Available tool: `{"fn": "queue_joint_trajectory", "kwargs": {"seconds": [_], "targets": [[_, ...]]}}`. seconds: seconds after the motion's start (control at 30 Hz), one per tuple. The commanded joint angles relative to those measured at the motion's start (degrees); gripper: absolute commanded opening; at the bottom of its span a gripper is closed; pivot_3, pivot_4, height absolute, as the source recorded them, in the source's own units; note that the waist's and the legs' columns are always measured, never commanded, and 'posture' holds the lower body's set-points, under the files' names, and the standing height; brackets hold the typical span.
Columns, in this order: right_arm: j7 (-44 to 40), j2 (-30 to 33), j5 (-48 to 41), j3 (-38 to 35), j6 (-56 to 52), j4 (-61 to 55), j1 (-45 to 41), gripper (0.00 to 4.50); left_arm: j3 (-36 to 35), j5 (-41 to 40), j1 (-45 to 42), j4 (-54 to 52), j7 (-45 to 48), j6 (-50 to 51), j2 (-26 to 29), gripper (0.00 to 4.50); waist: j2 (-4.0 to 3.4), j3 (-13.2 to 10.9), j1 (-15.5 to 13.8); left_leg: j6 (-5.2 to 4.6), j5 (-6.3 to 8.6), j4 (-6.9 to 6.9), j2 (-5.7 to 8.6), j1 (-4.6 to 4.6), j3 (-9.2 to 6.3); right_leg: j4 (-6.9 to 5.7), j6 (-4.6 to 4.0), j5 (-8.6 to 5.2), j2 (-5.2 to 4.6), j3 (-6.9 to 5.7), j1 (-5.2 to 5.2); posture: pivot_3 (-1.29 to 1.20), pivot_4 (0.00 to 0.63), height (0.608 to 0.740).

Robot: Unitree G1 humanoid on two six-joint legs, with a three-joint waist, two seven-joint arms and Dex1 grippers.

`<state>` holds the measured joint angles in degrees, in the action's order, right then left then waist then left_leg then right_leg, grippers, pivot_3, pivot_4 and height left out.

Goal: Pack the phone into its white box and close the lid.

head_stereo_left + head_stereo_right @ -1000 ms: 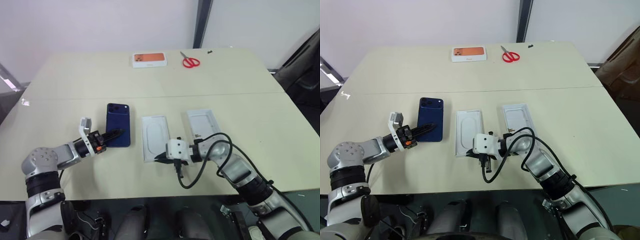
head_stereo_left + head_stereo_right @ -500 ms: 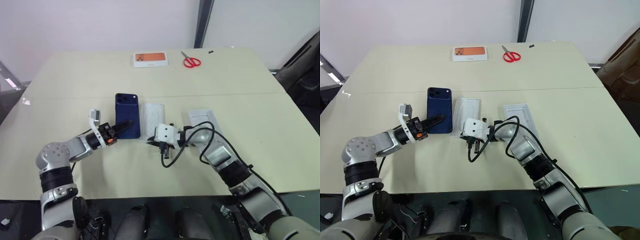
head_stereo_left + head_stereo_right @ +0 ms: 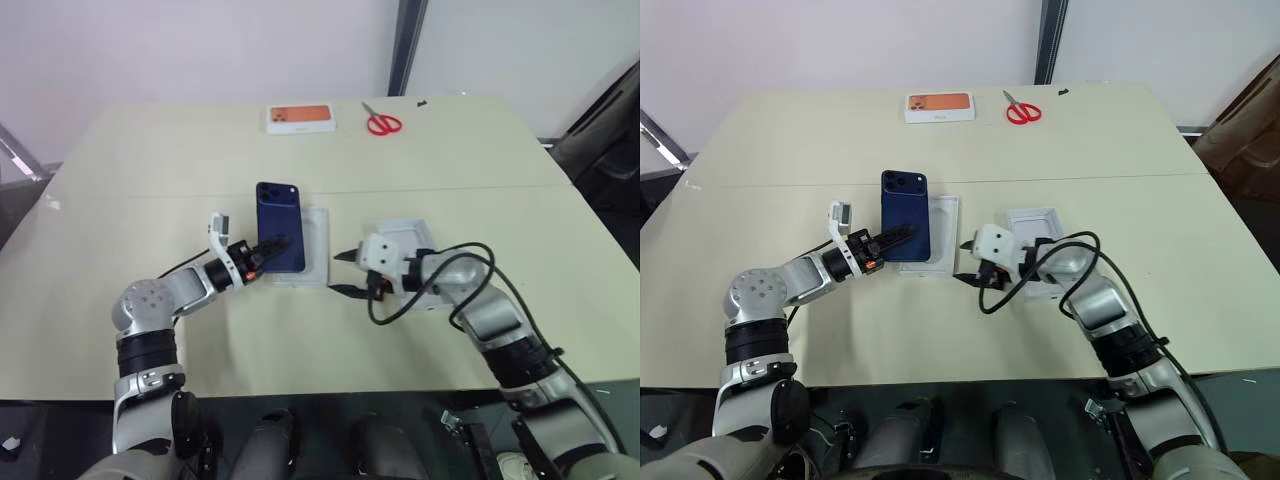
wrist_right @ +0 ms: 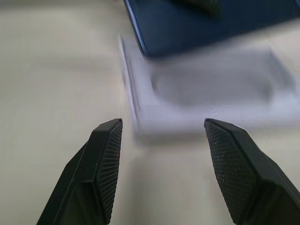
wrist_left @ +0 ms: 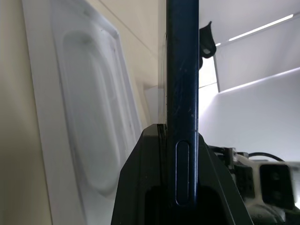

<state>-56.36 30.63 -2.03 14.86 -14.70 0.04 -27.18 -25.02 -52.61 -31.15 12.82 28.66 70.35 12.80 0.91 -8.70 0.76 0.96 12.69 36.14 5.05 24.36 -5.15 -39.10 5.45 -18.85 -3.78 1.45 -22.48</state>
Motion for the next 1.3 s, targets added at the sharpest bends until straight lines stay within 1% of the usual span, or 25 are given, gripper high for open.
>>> {"fn": "queue_joint_trajectory", "kwargs": {"seconds": [0.03, 0.1, 0.17, 0.2, 0.33, 0.37, 0.7, 0.83, 0.97, 1.2, 1.3], "targets": [[1.4, 0.4, -0.8, -2.0, -0.1, -2.4, 0.1, 2.90, 1.3, -0.4, -0.9, -0.1, 1.2, -1.4, 0.1, 0.00, 0.00, 0.0, 0.2, 0.00, 0.00, -0.01, -0.01, 0.00, 0.01, 0.00, 0.00, 0.00, 0.01, 0.02, -0.02, 0.00, 0.150, 0.734], [2.2, 0.0, -0.4, -1.7, -0.3, -2.8, 0.4, 2.90, 1.8, -0.1, -1.2, 1.3, 1.3, -1.5, 0.4, 0.00, 0.00, 0.0, 0.2, 0.00, 0.00, -0.02, -0.02, 0.00, 0.01, -0.01, 0.00, 0.00, 0.02, 0.02, -0.02, 0.00, 0.150, 0.734], [3.0, -0.5, 0.0, -1.1, -0.3, -3.0, 0.5, 2.95, 2.8, 0.8, -1.5, 2.5, 1.5, -2.1, 0.9, 0.99, 0.00, 0.0, 0.1, 0.01, 0.00, -0.01, -0.02, 0.00, 0.01, -0.01, 0.00, 0.00, 0.02, 0.02, -0.02, 0.00, 0.150, 0.734], [3.4, -0.8, 0.1, -0.8, -0.4, -3.1, 0.4, 2.95, 3.2, 1.0, -1.8, 2.9, 1.6, -2.3, 0.9, 1.26, 0.00, 0.0, 0.0, 0.00, 0.00, 0.00, -0.01, 0.00, 0.01, -0.01, 0.00, 0.00, 0.02, 0.02, -0.01, 0.00, 0.150, 0.734], [4.5, -1.7, 0.4, -0.4, -0.6, -3.0, 0.3, 2.95, 4.6, 2.0, -2.6, 3.1, 2.4, -3.1, 1.5, 3.18, 0.00, 0.0, -0.1, 0.01, -0.01, 0.03, -0.01, 0.00, 0.00, 0.00, 0.00, 0.00, 0.01, 0.00, 0.04, 0.00, 0.150, 0.734], [4.7, -1.9, 0.3, -0.4, -0.6, -3.0, 0.2, 2.95, 5.0, 2.2, -2.8, 3.0, 2.5, -3.3, 1.7, 3.60, 0.00, 0.0, -0.1, 0.01, -0.01, 0.04, 0.00, -0.01, 0.00, 0.00, 0.00, 0.00, 0.00, 0.00, 0.05, 0.00, 0.150, 0.734], [5.5, -3.1, 1.2, 0.5, 0.3, -1.4, -1.2, 2.95, 7.4, 2.2, -2.4, 0.3, 4.4, -1.9, 3.7, 3.60, 0.00, 0.0, 0.1, 0.02, -0.01, 0.00, -0.01, 0.00, 0.00, -0.01, 0.00, 0.00, 0.02, 0.01, -0.01, 0.00, 0.150, 0.734], [5.8, -3.8, 1.7, 1.0, 1.1, -0.6, -1.7, 2.95, 9.7, 3.9, -1.8, -1.2, 5.1, -3.5, 5.2, 3.60, 0.00, 0.0, 0.0, 0.02, -0.01, 0.01, -0.01, 0.00, 0.00, -0.01, 0.00, 0.00, 0.02, 0.01, 0.01, 0.00, 0.150, 0.734], [6.0, -4.0, 2.1, 0.8, 1.8, 0.7, -2.3, 2.95, 9.0, 3.7, -1.9, -1.1, 5.2, -3.6, 6.3, 3.60, 0.00, 0.0, 0.0, 0.02, -0.01, 0.02, -0.01, 0.00, 0.00, -0.01, 0.00, 0.00, 0.02, 0.01, 0.01, 0.00, 0.150, 0.734], [5.6, -2.0, 1.5, -0.9, 2.1, 1.5, -2.5, 2.95, 9.5, 3.7, -0.4, -4.5, 8.8, -3.5, 13.1, 3.60, -0.01, 0.0, 0.1, 0.02, -0.02, -0.01, -0.02, 0.00, 0.00, -0.01, 0.00, 0.00, 0.02, 0.02, -0.03, 0.00, 0.150, 0.734], [5.9, -1.3, 1.7, -1.8, 2.2, 2.8, -3.2, 2.95, 9.6, 3.8, 0.3, -5.8, 9.5, -4.0, 14.9, 3.60, -0.01, 0.0, 0.0, 0.02, -0.02, 0.00, -0.01, 0.00, 0.00, -0.01, 0.00, 0.00, 0.02, 0.02, -0.02, 0.00, 0.150, 0.734]]}}
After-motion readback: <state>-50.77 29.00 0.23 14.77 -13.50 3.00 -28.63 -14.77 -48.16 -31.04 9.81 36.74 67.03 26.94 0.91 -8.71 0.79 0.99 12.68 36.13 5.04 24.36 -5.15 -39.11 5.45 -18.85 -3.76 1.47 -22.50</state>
